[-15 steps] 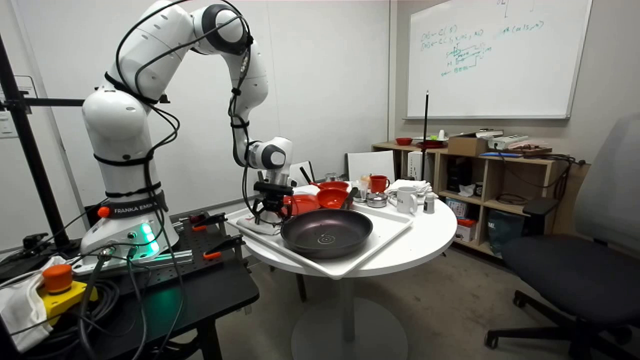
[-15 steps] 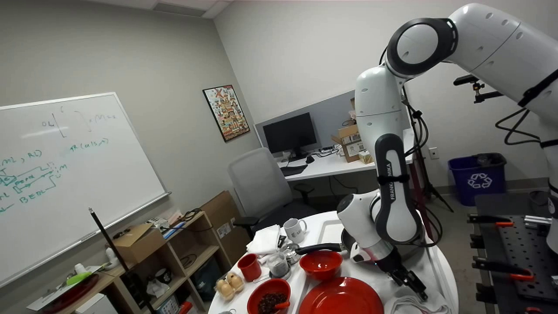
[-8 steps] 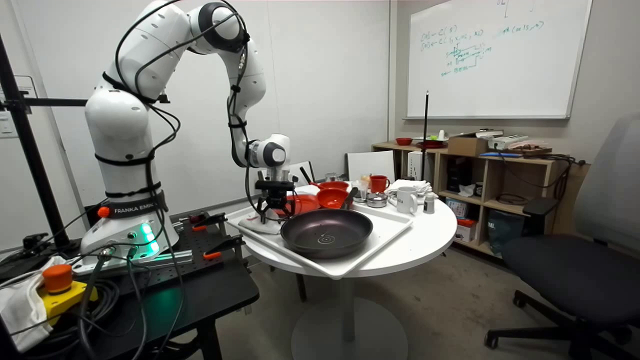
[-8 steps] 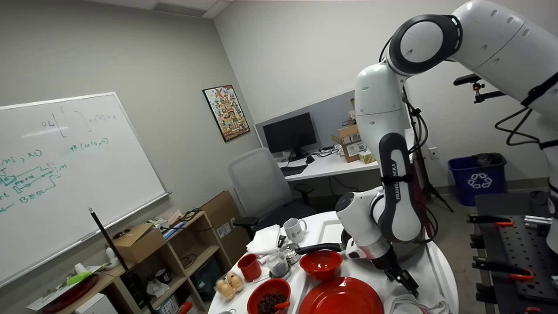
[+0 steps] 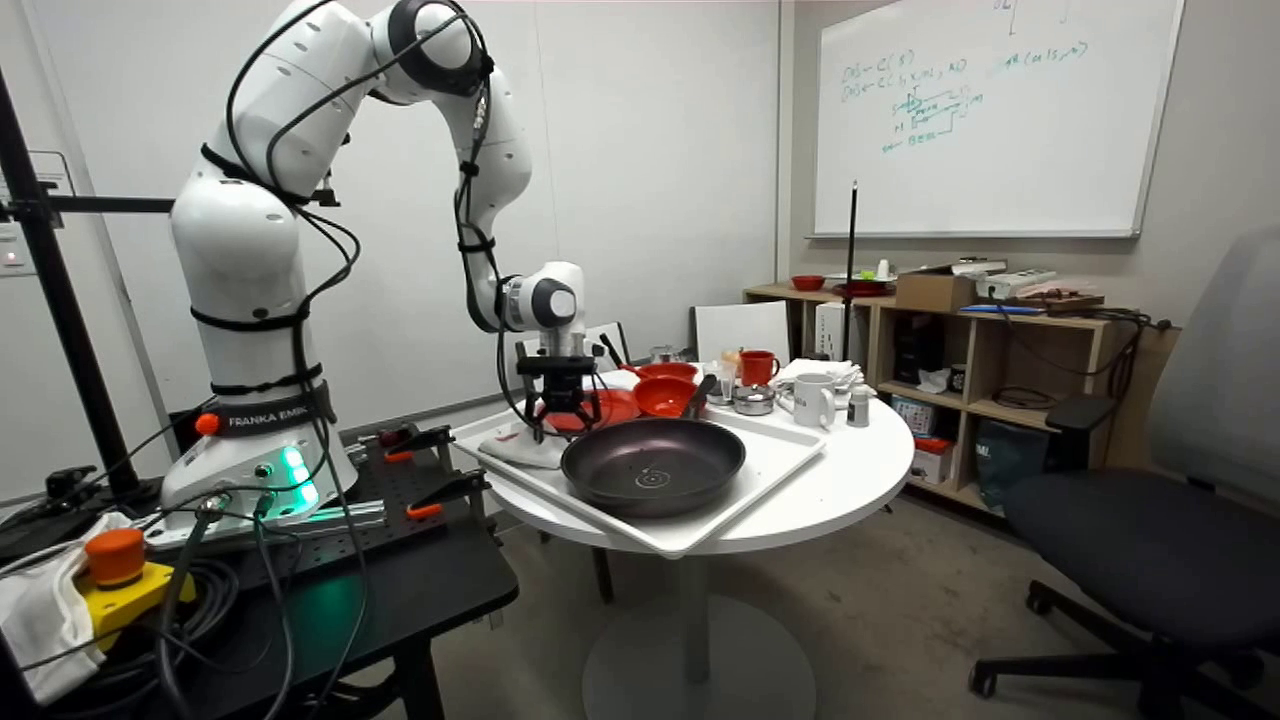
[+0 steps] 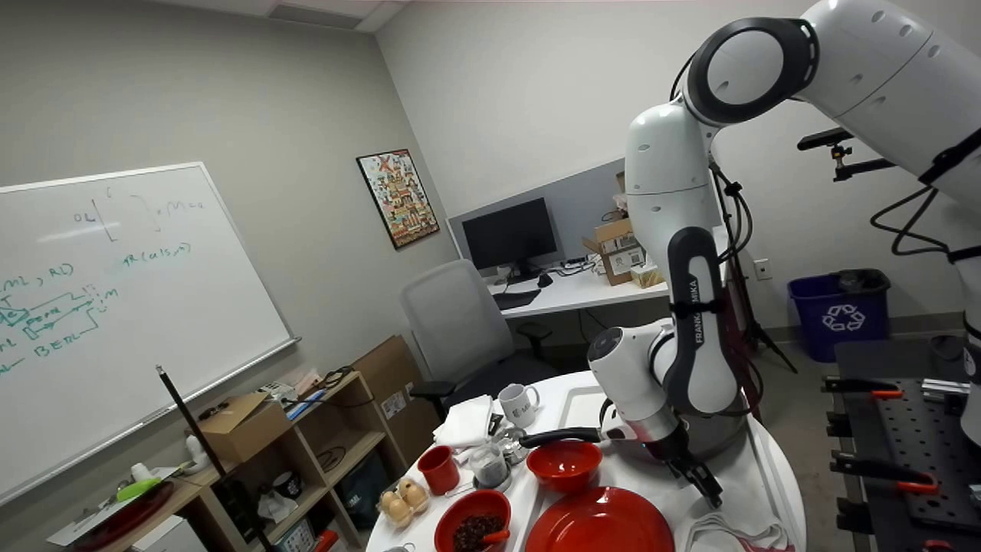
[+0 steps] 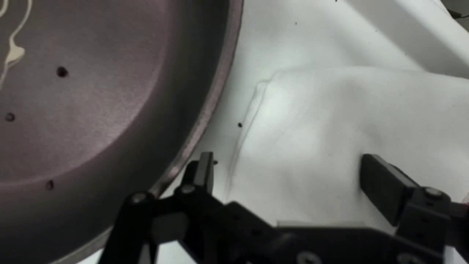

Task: Wipe the red plate with a towel

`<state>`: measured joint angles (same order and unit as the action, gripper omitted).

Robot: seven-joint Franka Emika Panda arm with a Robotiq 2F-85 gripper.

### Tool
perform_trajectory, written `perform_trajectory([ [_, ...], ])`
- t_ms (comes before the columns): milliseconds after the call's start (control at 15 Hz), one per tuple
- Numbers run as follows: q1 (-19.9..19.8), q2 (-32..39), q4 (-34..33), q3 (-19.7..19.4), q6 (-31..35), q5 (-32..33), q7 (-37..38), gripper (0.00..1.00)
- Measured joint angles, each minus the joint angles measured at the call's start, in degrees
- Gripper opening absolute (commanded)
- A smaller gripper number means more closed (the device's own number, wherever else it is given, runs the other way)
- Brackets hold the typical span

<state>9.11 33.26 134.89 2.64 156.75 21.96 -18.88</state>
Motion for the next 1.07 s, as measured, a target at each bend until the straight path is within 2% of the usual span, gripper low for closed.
perform_trajectory([
  [733, -6.8, 0.9, 0.0, 4.6, 0.0, -2.1, -2.4, 1.00],
  [1067, -7.8, 1.2, -0.1, 5.4, -0.1, -2.5, -2.8, 1.00],
])
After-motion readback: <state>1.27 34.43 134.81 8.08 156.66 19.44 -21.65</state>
